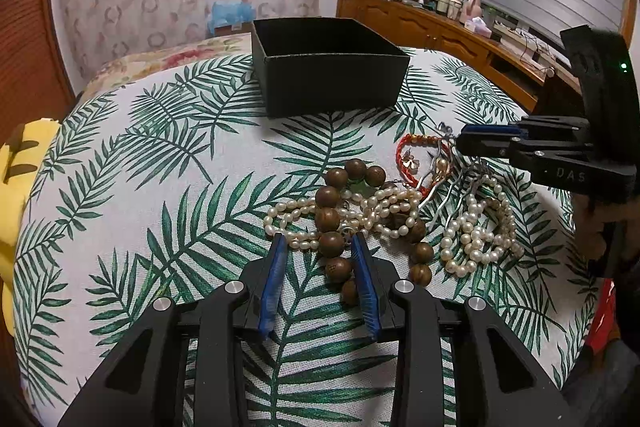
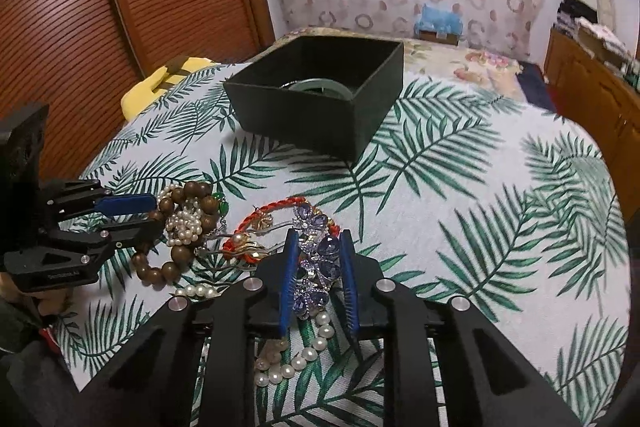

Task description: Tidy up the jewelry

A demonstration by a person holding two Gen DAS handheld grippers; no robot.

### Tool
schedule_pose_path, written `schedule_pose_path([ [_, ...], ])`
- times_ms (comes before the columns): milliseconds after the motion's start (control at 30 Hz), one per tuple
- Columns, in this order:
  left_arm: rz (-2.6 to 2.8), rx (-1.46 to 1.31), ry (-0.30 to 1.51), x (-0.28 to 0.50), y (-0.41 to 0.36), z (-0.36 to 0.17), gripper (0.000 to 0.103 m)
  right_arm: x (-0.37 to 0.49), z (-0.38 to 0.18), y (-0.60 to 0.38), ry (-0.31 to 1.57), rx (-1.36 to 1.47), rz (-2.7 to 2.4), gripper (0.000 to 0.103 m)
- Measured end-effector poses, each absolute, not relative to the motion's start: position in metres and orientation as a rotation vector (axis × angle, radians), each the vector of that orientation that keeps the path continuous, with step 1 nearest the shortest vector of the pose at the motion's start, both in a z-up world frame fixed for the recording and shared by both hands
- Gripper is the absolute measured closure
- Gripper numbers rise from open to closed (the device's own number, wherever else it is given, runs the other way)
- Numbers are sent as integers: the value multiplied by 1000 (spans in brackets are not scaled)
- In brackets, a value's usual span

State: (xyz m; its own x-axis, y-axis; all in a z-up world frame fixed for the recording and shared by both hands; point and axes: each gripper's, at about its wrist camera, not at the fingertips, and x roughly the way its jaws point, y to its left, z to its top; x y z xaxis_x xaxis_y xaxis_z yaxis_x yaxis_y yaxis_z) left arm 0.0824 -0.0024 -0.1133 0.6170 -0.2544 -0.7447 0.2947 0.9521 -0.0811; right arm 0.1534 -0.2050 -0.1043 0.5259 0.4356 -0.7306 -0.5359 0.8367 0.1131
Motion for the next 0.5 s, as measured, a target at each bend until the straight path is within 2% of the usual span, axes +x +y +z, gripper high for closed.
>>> schedule_pose_path([
  [500,-316,51,849,82,-2,-113,71,144,-75,-204,688,-338,467,81],
])
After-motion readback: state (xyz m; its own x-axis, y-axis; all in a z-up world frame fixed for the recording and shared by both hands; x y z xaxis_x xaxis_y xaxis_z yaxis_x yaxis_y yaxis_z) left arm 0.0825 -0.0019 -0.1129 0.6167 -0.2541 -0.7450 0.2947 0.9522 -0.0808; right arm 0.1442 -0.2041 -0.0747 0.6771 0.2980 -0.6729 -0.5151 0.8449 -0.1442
